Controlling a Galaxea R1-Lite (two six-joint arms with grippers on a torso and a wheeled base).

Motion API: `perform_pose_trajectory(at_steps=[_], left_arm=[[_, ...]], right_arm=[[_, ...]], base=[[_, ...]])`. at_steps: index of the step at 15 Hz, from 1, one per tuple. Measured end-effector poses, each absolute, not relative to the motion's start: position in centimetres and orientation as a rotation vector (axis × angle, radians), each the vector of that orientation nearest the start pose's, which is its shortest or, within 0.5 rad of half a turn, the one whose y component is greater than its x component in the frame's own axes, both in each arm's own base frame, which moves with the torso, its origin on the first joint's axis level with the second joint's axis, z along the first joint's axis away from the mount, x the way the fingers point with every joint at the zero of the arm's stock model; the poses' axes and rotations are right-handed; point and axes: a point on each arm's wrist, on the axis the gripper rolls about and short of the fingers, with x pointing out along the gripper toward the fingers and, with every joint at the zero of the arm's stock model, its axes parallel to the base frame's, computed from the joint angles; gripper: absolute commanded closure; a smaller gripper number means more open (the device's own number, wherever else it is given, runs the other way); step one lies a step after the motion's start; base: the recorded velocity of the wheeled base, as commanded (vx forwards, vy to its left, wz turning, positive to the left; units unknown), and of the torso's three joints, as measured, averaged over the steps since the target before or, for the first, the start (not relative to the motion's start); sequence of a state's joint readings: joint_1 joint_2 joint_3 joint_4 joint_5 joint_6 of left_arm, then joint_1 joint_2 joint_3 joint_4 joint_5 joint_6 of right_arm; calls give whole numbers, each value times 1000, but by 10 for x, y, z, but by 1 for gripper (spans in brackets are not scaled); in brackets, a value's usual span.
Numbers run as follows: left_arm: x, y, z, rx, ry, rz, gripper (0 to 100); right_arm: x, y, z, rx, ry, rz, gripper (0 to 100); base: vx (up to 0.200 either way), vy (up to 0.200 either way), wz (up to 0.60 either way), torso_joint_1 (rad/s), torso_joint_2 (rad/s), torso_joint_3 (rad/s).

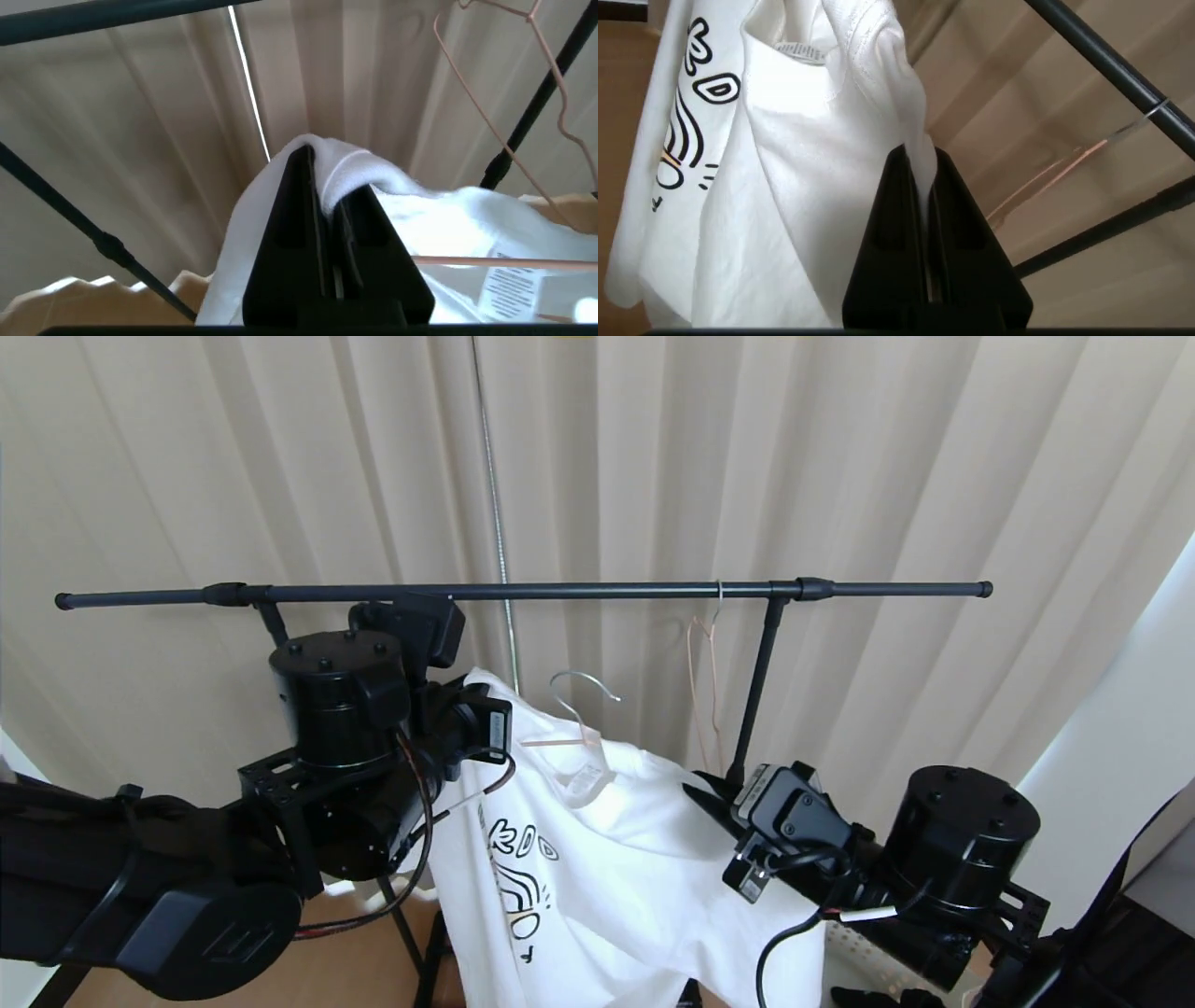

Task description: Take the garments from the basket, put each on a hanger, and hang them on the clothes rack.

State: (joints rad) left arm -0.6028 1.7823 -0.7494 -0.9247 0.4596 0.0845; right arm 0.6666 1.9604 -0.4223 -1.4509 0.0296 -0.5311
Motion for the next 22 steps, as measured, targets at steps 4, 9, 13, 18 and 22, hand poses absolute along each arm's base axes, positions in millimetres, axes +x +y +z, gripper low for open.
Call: perform_pose_trajectory(at_steps=[4,9,13,18,22], left_arm=[[250,-187,180,143,56,-217,100],[241,-189,183,142,50,-240,100],[240,-184,181,146,57,-229,100],[238,-184,182,144,55,-233,100],[236,-188,179,151,64,-246,100]], right_arm=[[241,205,89,-443,-70,681,100],[247,222,92,-338,-74,666,100],[251,225,105,-284,-112,636,100],[257,229,117,-206,-138,591,100],[259,231,124,-155,-152,590,100]], base=[[0,0,0,0,0,0],[0,0,0,0,0,0],[0,0,0,0,0,0],[0,0,0,0,0,0],[0,0,0,0,0,0]])
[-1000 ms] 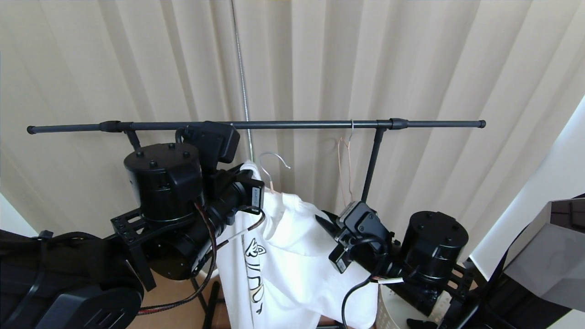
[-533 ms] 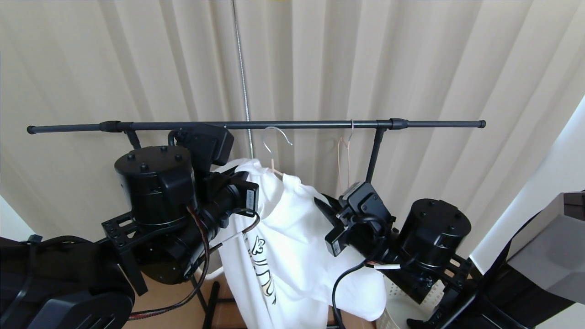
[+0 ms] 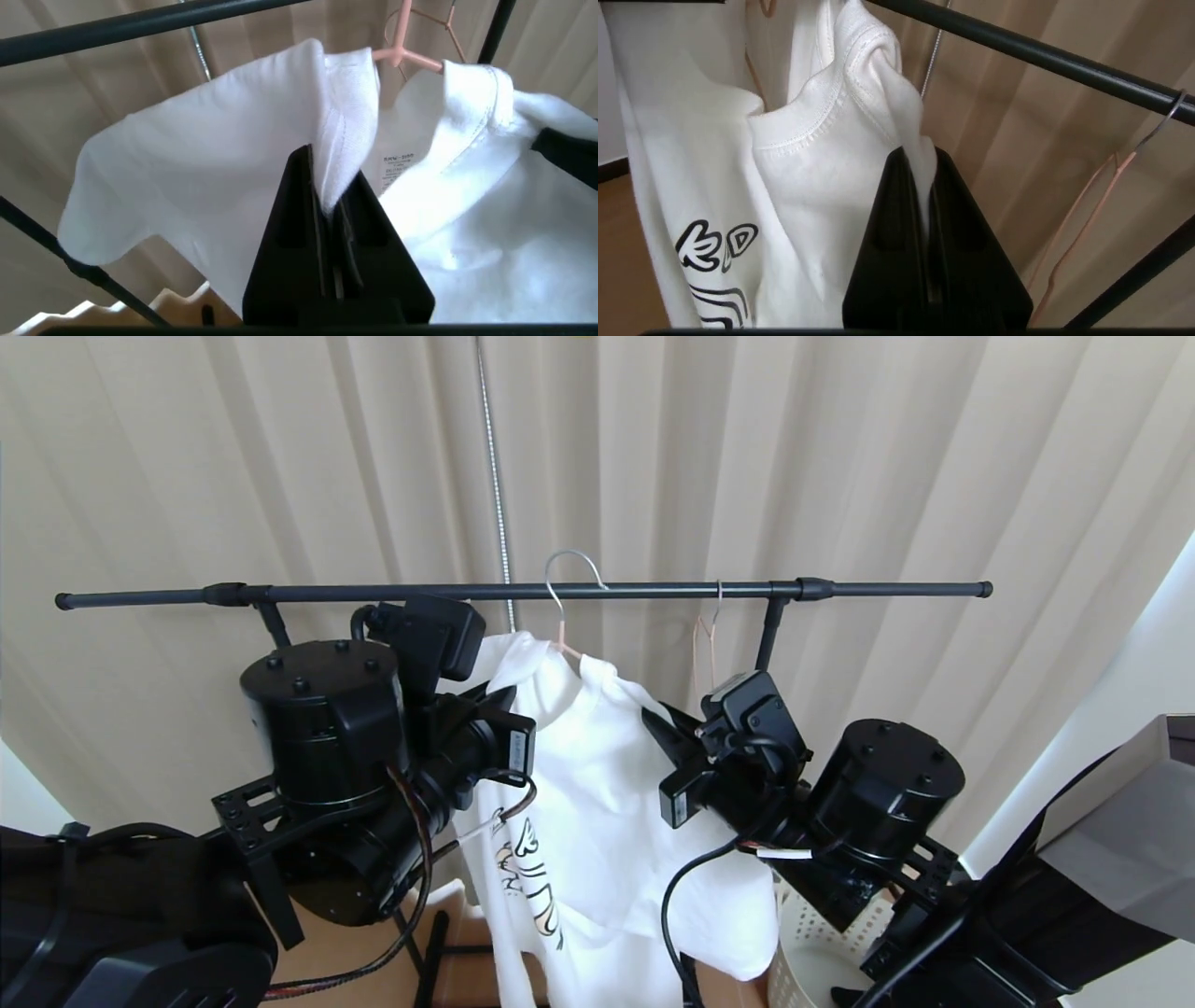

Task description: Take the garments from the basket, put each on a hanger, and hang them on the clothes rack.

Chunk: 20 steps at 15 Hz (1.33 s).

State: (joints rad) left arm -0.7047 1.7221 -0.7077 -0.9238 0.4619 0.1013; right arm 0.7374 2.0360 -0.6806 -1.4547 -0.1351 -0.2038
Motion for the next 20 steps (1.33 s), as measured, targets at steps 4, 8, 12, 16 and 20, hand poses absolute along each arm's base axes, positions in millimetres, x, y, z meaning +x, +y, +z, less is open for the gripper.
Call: perform_pose_trajectory(at_steps=[4,8,12,16,20], left_arm=[[239,-192,174,159,77,-252,100],[241,-195,168,169,91,-254,100],[244,-197,167,169,92,-255,100],[245,-198,168,166,89,-255,0],[247,-200,166,167,90,-256,0]], right_arm=[[260,232,130,-137,-182,587,100],[255,233,138,-124,-208,595,100],[250,232,146,-113,-229,601,100],[248,232,149,-109,-238,604,100],[244,233,153,-102,-250,612,100]], base=[[0,0,0,0,0,0],[0,0,0,0,0,0],[0,0,0,0,0,0],[0,0,0,0,0,0],[0,0,0,0,0,0]])
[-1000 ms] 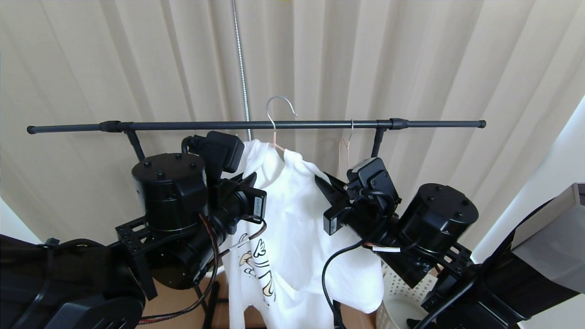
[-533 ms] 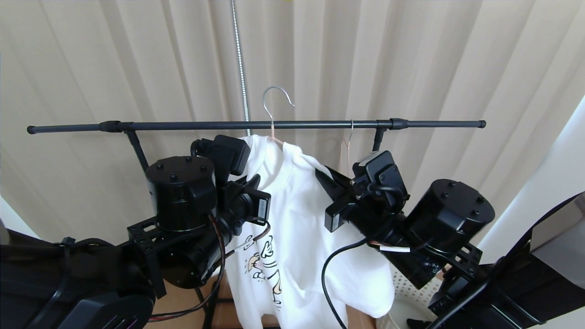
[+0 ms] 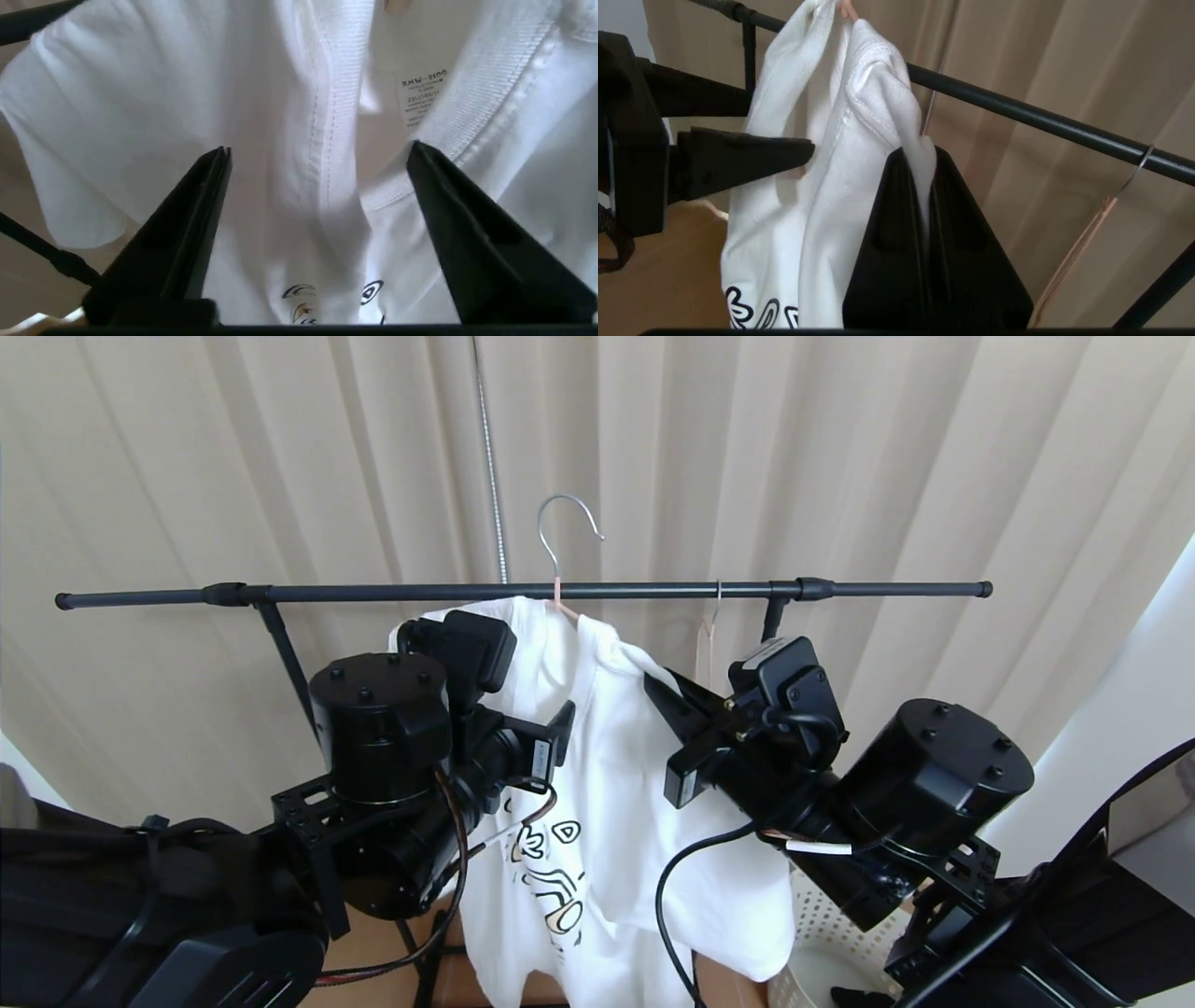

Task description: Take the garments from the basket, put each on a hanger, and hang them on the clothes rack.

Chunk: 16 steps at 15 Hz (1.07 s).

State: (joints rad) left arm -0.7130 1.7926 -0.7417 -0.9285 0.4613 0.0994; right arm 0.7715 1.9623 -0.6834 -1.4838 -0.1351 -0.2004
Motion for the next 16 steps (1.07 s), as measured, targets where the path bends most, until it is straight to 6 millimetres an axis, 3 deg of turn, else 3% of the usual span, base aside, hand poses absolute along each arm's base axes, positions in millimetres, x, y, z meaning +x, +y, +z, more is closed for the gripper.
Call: perform_pose_trajectory(at_steps=[4,9,13,16], left_arm=[[241,-201,167,168,88,-271,0],[213,-177,175,164,78,-280,0],[201,-140,177,146,79,-289,0],[208,-104,178,122,82,-281,0]], right_arm=[[243,233,154,-100,-253,613,100],[252,223,155,-102,-254,587,100],[258,205,159,-73,-250,623,100],[260,186,164,-85,-261,656,100]], base=[[0,0,0,0,0,0],[0,0,0,0,0,0],[0,0,0,0,0,0],[0,0,0,0,0,0]])
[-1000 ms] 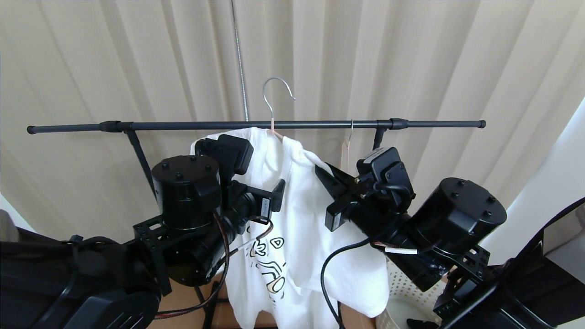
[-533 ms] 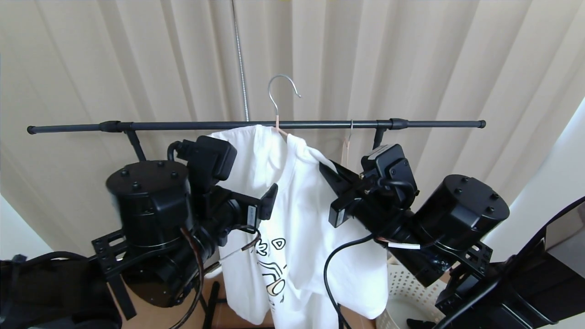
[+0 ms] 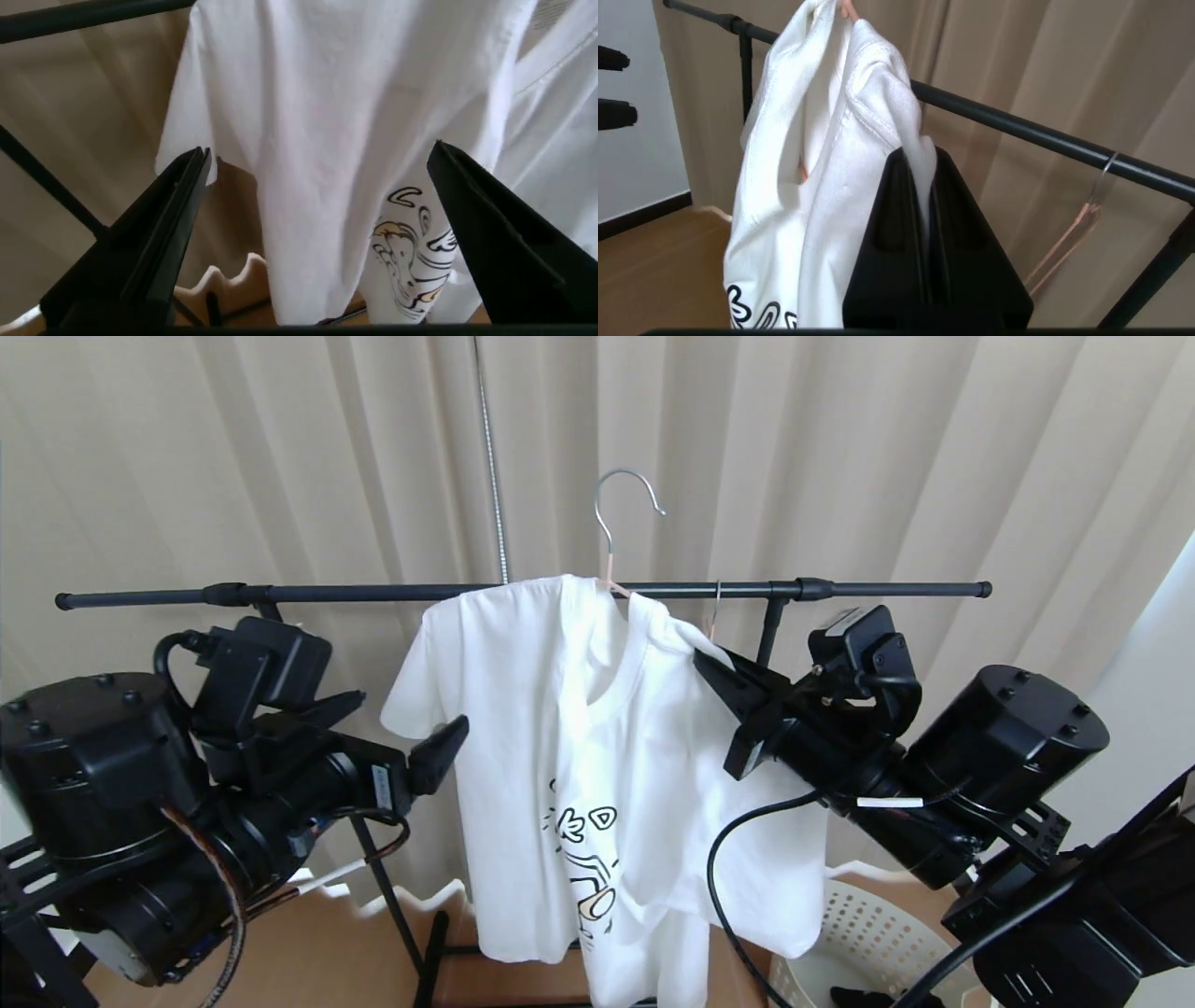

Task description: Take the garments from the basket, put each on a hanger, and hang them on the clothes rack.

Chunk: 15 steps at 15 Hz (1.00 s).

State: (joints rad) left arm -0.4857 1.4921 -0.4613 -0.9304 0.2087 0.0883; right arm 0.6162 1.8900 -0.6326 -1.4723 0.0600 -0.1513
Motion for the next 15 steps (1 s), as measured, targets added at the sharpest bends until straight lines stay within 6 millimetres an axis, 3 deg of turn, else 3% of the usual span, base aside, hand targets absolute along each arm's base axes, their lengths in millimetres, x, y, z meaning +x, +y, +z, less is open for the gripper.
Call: perform_pose_trajectory(at_steps=[3,6,11,12,15], left_arm=[[216,-78,175,75,103,-237,0],[226,-66,166,58,144,-224,0],[245,-64,150,37,211,-226,0],[249,-65,147,38,223,-225,100],[257,-67,139,35,232,-222,100]], right_arm=[[257,169,167,-100,-268,710,100],[252,151,170,-117,-276,789,100],[243,131,176,-108,-283,850,100],[242,129,177,-109,-286,856,100],[239,125,179,-108,-292,862,100]], base=[[0,0,0,0,0,0],[0,0,0,0,0,0],[0,0,0,0,0,0],[0,0,0,0,0,0],[0,0,0,0,0,0]])
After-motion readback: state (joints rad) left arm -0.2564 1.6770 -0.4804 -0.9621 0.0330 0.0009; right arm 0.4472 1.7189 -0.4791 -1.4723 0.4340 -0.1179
